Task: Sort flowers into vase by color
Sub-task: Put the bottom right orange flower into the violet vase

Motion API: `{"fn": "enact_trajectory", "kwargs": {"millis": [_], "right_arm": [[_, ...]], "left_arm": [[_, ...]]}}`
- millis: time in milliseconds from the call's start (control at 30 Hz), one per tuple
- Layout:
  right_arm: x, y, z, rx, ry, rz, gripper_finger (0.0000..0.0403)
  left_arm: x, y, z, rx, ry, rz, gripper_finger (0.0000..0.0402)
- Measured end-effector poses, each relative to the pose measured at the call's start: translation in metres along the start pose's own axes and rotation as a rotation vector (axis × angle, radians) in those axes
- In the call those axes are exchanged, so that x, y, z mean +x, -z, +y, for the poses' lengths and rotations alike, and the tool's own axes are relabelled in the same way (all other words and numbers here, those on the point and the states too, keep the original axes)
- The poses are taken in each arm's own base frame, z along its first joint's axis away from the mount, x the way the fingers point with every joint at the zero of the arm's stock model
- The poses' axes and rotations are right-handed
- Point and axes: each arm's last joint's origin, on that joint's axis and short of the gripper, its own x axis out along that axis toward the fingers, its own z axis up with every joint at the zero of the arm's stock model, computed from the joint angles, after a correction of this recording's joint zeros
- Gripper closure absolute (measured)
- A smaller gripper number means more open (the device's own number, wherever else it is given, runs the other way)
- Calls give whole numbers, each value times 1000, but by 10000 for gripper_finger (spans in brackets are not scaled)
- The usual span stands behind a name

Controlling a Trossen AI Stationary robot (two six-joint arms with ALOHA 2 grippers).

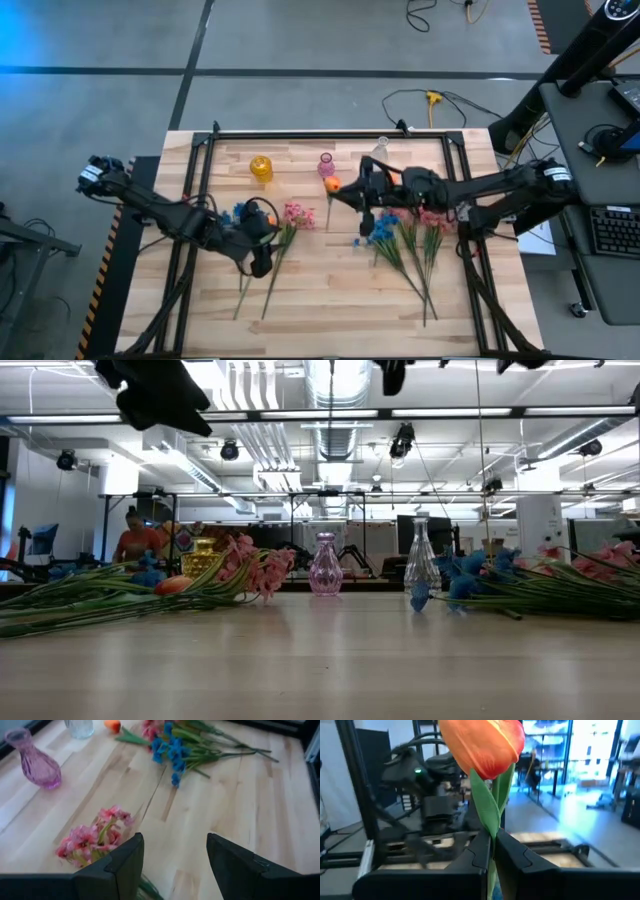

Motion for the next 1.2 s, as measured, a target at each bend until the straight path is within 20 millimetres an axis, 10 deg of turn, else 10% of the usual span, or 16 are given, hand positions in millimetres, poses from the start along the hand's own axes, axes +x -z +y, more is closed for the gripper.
{"fn": "enact_trajectory", "kwargs": {"millis": [767, 1200], "right_arm": [[-4, -8, -115, -184, 414, -209, 390], [-9, -1, -132, -178, 461, -152, 390]], "left_arm": [[-34, 5, -13, 37, 39, -117, 203], [-34, 5, -13, 36, 38, -118, 203]]}}
